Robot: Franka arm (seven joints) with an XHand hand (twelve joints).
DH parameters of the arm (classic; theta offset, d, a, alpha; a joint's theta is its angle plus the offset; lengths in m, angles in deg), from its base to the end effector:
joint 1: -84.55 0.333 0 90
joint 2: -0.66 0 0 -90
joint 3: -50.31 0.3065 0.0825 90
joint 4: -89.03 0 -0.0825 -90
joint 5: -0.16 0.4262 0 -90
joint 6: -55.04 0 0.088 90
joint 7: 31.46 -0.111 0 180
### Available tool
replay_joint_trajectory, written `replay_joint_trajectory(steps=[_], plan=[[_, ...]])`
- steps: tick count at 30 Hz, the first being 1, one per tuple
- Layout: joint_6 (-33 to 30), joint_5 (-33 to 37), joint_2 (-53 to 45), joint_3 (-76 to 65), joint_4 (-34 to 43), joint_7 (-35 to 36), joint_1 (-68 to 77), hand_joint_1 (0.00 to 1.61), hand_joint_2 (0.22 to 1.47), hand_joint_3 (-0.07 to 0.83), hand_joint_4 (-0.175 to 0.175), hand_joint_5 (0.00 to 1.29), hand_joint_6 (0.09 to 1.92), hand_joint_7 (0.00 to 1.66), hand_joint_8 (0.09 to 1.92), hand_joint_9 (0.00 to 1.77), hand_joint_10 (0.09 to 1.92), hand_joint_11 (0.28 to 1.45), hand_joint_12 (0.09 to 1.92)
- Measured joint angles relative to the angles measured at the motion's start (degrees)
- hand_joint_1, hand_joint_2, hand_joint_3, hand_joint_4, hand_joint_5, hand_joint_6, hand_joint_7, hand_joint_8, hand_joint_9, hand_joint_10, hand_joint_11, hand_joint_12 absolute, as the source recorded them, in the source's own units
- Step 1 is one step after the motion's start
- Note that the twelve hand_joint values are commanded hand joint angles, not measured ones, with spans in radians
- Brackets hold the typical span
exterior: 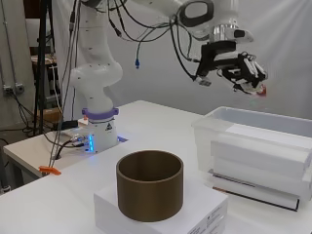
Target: Teleoperate dual arm-hand system to remove items from a box
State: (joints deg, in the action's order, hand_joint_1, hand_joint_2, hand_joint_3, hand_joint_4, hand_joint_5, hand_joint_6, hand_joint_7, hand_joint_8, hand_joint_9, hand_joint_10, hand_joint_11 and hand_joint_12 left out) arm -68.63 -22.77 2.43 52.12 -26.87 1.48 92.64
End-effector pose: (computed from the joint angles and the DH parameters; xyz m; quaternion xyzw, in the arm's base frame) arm 0.5962 0.0869 0.4512 0.8740 0.4461 0.0450 0.1872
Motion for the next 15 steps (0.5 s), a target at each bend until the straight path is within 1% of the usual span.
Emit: replay_joint_trajectory(steps=[2, 4, 6, 9, 12, 15], plan=[[-1.53, 4.07, 6.51, -2.29, -3.99, 3.54, -0.70, 0.97, 1.17, -0.001, 0.175, 0.88, 1.15, 1.20, 1.92, 1.43, 1.92, 1.06, 1.80], [-3.19, 6.03, 13.41, -5.36, -8.70, 5.83, -1.71, 0.98, 1.16, -0.001, 0.175, 0.89, 1.14, 1.21, 1.92, 1.45, 1.92, 1.08, 1.80], [-4.55, 5.36, 21.09, -8.48, -14.96, 7.70, -3.04, 0.98, 1.16, -0.001, 0.175, 0.89, 1.13, 1.23, 1.92, 1.46, 1.92, 1.10, 1.80], [-5.19, 3.13, 28.72, -14.19, -21.37, 10.30, -5.24, 0.98, 1.16, 0.000, 0.175, 0.89, 1.12, 1.24, 1.92, 1.49, 1.92, 1.13, 1.80], [-3.81, -1.76, 30.64, -18.33, -23.07, 9.98, -6.90, 0.98, 1.16, 0.000, 0.175, 0.89, 1.12, 1.24, 1.92, 1.50, 1.92, 1.15, 1.79], [-3.07, -4.40, 28.62, -21.84, -22.55, 9.58, -7.53, 0.98, 1.16, -0.001, 0.175, 0.90, 1.11, 1.24, 1.92, 1.52, 1.92, 1.17, 1.79]])
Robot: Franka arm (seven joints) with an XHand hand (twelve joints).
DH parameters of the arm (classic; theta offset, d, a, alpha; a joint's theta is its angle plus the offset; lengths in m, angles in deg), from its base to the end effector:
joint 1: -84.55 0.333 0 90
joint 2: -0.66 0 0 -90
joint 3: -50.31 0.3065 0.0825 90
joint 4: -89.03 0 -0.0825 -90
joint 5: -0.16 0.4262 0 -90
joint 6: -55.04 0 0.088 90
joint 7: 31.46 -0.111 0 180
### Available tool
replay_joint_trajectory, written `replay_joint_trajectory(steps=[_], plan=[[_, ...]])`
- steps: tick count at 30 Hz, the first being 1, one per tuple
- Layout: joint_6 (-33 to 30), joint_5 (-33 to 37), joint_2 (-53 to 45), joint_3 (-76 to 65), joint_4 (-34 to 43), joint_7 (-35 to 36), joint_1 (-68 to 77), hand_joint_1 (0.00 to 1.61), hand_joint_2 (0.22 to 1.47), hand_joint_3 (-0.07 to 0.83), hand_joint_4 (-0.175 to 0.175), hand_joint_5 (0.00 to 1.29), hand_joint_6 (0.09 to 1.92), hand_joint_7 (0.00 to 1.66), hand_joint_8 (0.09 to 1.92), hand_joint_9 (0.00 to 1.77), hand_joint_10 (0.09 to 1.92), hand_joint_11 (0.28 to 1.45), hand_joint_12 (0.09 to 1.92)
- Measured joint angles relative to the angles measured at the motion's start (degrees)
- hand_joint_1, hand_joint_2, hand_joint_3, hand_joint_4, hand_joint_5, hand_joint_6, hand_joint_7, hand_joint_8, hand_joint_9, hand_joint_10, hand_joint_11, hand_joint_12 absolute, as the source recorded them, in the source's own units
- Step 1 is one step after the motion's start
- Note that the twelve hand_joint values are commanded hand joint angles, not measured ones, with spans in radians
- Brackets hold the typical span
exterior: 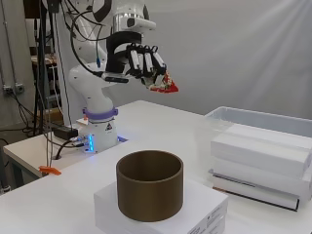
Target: Teleoperate dual arm-hand system to remove items from a box
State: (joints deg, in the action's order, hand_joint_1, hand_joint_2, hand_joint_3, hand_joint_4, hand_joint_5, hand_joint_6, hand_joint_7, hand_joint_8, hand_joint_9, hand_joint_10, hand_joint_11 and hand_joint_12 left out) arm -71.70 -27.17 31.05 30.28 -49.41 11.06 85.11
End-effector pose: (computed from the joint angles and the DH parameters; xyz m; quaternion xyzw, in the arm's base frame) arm 0.4382 -0.1805 0.4944 0.9292 0.3123 0.0724 0.1840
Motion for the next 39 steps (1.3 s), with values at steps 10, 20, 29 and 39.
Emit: replay_joint_trajectory(steps=[10, 20, 29, 39], plan=[[-2.04, -3.90, -7.66, -7.34, 3.46, -1.27, -0.82, 1.00, 1.14, -0.002, 0.175, 0.93, 1.05, 1.28, 1.92, 1.56, 1.92, 1.21, 1.78], [-4.10, 6.16, -28.31, -28.90, 7.84, 3.58, 8.83, 1.01, 1.12, -0.001, 0.175, 0.96, 1.03, 1.31, 1.92, 1.55, 1.92, 1.17, 1.75], [-6.37, 25.45, -43.80, -84.03, 10.41, 16.72, 60.95, 1.02, 1.12, 0.000, 0.175, 0.98, 0.99, 1.27, 1.92, 1.52, 1.92, 1.12, 1.75], [-6.91, 31.85, -49.67, -83.41, 15.01, 20.50, 66.55, 1.01, 1.13, 0.000, 0.175, 0.96, 1.03, 1.22, 1.92, 1.48, 1.92, 1.10, 1.75]])
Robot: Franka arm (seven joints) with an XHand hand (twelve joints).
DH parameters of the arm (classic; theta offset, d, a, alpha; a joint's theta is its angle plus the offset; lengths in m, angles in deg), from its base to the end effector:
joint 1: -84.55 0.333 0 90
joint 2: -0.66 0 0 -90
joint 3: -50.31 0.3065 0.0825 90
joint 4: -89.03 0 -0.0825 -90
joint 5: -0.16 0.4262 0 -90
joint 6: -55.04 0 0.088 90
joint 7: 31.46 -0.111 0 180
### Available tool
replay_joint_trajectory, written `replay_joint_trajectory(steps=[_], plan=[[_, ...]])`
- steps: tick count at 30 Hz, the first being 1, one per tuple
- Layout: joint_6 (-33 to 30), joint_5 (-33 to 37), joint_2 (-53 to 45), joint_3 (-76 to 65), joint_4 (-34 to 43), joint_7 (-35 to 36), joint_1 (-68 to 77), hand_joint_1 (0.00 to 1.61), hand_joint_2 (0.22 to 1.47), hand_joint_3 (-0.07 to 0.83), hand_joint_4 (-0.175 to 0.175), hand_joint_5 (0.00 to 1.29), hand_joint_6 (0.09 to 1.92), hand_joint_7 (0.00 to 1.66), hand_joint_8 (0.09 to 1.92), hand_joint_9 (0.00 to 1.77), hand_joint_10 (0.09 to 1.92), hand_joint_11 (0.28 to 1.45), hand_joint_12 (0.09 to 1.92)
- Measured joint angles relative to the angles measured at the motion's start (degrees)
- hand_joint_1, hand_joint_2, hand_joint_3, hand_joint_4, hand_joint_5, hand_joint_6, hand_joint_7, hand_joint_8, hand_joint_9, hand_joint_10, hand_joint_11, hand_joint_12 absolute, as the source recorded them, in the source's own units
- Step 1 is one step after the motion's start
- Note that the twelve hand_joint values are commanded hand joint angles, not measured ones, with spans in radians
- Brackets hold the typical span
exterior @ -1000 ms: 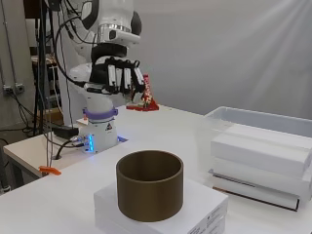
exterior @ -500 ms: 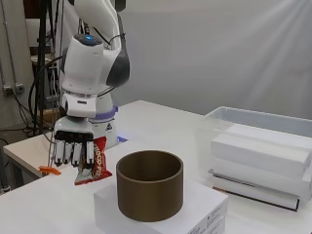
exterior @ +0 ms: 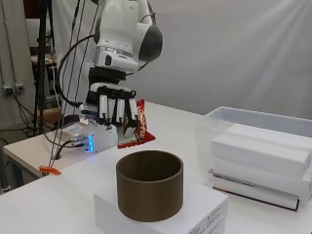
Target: Teleoperate dual arm-hand system to remove items from a box
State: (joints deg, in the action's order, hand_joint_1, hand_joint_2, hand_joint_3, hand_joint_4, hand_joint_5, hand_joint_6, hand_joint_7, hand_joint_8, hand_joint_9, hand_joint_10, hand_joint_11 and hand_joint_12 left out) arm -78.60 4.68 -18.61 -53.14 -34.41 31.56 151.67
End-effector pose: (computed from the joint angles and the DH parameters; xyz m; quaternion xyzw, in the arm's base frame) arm 0.4851 -0.3270 0.4220 0.9582 0.2185 -0.0153 0.1839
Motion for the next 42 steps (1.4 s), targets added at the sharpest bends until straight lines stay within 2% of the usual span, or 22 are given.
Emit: replay_joint_trajectory(steps=[4, 5, 6, 7, 8, 9, 10, 11, 12, 15, 19, 23, 26, 29, 31, 33, 41, 42], plan=[[0.78, 3.42, -2.16, -3.88, -1.47, 1.89, 5.05, 1.02, 1.12, -0.001, 0.175, 0.97, 1.01, 1.20, 1.89, 1.45, 1.92, 1.07, 1.75], [1.08, 4.12, -2.83, -4.95, -1.74, 2.12, 6.39, 0.93, 1.10, -0.003, 0.116, 0.87, 0.73, 1.10, 1.72, 1.34, 1.86, 0.96, 1.70], [1.60, 4.63, -3.36, -5.74, -1.97, 2.22, 7.57, 0.79, 1.08, -0.004, 0.057, 0.76, 0.44, 0.98, 1.25, 1.15, 1.45, 0.79, 1.33], [2.33, 4.59, -3.34, -5.71, -1.79, 2.26, 7.90, 0.69, 1.09, -0.002, 0.032, 0.74, 0.25, 0.95, 0.81, 1.07, 1.02, 0.70, 0.93], [3.16, 4.25, -2.92, -5.20, -1.26, 2.18, 7.50, 0.63, 1.09, -0.002, 0.025, 0.76, 0.13, 0.97, 0.48, 1.06, 0.68, 0.68, 0.60], [4.28, 3.81, -2.23, -4.32, -0.53, 2.07, 6.59, 0.59, 1.10, -0.001, 0.025, 0.76, 0.09, 0.99, 0.26, 1.05, 0.42, 0.67, 0.35], [5.48, 3.07, -1.30, -2.74, 0.24, 1.78, 4.93, 0.57, 1.10, -0.001, 0.027, 0.77, 0.09, 0.99, 0.13, 1.04, 0.24, 0.67, 0.18], [5.85, 2.41, -0.61, -1.26, 0.66, 1.50, 3.40, 0.55, 1.11, 0.000, 0.028, 0.77, 0.09, 0.99, 0.09, 1.03, 0.14, 0.66, 0.09], [5.76, 1.86, -0.05, 0.08, 1.02, 1.26, 2.02, 0.54, 1.11, 0.001, 0.030, 0.77, 0.09, 0.97, 0.09, 1.01, 0.09, 0.65, 0.09], [5.60, 1.73, 0.05, 1.63, 1.35, 1.38, 0.48, 0.51, 1.12, 0.004, 0.028, 0.74, 0.09, 0.92, 0.09, 0.97, 0.09, 0.63, 0.09], [8.05, 4.10, -1.35, -1.39, 3.27, 3.09, 5.24, 0.43, 1.10, -0.004, 0.028, 0.69, 0.09, 0.79, 0.09, 0.85, 0.09, 0.57, 0.09], [15.25, 13.19, -3.83, -6.73, 7.40, 7.88, 13.13, 0.37, 1.06, -0.016, 0.039, 0.64, 0.09, 0.72, 0.09, 0.78, 0.09, 0.55, 0.09], [20.25, 22.69, -8.94, -15.47, 7.47, 12.99, 22.18, 0.41, 1.04, -0.008, 0.040, 0.70, 0.09, 0.82, 0.09, 0.88, 0.09, 0.59, 0.09], [21.43, 27.21, -10.05, -19.98, 6.51, 12.27, 26.93, 0.42, 1.04, -0.006, 0.021, 0.68, 0.09, 0.84, 0.09, 0.89, 0.09, 0.59, 0.09], [21.12, 24.50, -6.21, -18.41, 5.68, 8.75, 25.54, 0.43, 1.04, -0.005, 0.009, 0.67, 0.09, 0.86, 0.09, 0.91, 0.09, 0.60, 0.09], [20.90, 18.73, 0.44, -11.88, 4.72, 5.10, 20.28, 0.43, 1.03, -0.005, 0.004, 0.67, 0.09, 0.86, 0.09, 0.90, 0.09, 0.60, 0.09], [21.40, -13.59, 41.49, 55.96, -0.48, -14.64, -20.87, 0.44, 1.04, 0.000, 0.014, 0.64, 0.09, 0.78, 0.09, 0.80, 0.09, 0.58, 0.09], [21.61, -16.44, 45.14, 61.23, -0.96, -16.56, -24.88, 0.45, 1.04, 0.001, 0.011, 0.64, 0.09, 0.78, 0.09, 0.80, 0.09, 0.58, 0.09]])
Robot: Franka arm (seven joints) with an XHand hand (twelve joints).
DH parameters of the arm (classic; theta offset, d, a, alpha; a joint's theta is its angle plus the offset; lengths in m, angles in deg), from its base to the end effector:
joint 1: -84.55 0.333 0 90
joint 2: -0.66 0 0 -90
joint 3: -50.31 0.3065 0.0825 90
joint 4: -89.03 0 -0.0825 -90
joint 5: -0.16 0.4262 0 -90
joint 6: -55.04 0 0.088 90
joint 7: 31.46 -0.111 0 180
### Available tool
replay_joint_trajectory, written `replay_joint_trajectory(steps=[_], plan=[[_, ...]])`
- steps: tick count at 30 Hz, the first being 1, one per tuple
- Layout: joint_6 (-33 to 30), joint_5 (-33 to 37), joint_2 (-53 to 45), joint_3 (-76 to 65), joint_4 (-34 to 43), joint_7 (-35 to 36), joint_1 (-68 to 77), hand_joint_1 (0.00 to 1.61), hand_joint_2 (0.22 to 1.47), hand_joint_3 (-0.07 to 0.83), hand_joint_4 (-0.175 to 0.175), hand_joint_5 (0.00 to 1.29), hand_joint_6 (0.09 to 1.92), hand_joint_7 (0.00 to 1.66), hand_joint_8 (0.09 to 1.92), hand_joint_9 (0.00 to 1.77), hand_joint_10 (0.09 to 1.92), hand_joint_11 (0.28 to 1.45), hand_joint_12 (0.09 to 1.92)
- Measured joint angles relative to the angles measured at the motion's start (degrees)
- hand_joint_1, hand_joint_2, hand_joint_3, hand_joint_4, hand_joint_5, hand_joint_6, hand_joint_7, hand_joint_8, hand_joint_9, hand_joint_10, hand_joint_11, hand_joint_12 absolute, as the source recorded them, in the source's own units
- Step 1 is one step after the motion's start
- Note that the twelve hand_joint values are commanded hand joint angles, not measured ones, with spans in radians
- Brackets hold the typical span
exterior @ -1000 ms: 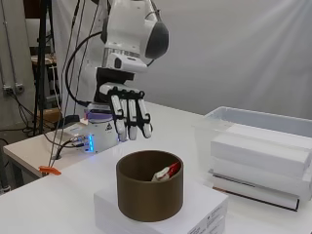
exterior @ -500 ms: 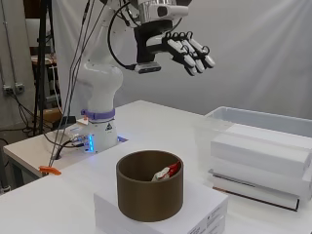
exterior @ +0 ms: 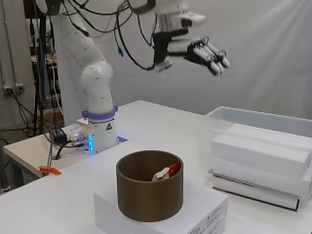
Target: Teleoperate dual arm-hand system to remove items from a box
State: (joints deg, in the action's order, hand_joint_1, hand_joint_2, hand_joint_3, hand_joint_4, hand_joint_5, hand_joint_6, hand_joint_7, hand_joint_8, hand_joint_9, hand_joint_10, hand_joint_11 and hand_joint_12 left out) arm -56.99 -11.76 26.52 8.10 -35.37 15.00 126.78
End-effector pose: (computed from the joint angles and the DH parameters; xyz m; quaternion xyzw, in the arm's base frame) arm 0.5122 -0.0430 0.5114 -0.8952 -0.4375 -0.0816 0.0208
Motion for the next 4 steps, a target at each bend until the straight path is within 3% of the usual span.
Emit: replay_joint_trajectory(steps=[4], plan=[[1.16, -10.32, 10.85, 12.01, -1.73, -6.98, -11.47, 0.47, 1.04, 0.000, 0.006, 0.63, 0.09, 0.79, 0.09, 0.80, 0.09, 0.57, 0.09]])
